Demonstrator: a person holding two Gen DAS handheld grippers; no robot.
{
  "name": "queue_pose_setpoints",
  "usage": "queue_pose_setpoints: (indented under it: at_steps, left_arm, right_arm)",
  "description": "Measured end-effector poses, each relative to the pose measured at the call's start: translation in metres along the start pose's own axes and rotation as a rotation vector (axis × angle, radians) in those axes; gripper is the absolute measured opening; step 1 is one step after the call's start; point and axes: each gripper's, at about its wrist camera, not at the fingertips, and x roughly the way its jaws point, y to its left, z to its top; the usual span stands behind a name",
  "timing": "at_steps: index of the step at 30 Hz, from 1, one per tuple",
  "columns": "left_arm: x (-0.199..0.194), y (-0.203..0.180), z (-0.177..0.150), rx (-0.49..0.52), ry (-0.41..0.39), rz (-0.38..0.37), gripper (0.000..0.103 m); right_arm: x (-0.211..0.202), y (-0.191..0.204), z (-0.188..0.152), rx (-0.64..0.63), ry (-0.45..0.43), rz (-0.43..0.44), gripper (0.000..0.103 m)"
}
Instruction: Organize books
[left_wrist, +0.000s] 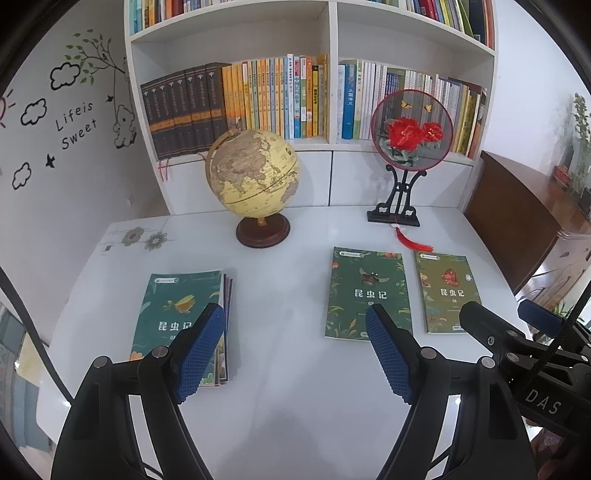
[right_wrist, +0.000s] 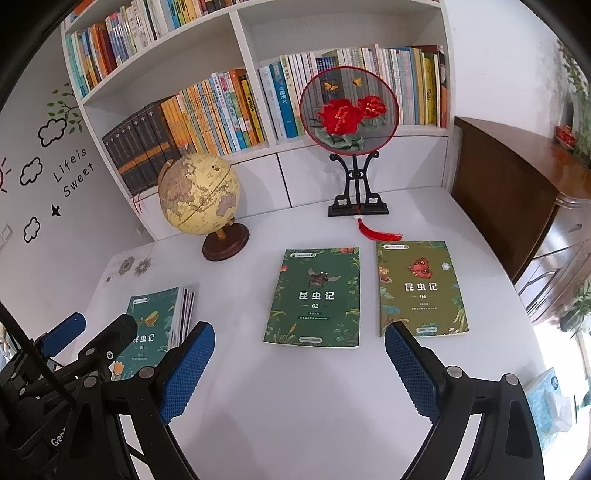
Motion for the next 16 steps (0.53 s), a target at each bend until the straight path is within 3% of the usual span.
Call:
queue_pose_setpoints:
  at_steps: [16]
  left_arm:
    - [0.0076,-0.0003,0.0046,-0.004,0.022,-0.003,0.077]
  right_arm:
    - [0.0091,0.0001,0.0066,-0.002,0.019,0.01,0.093]
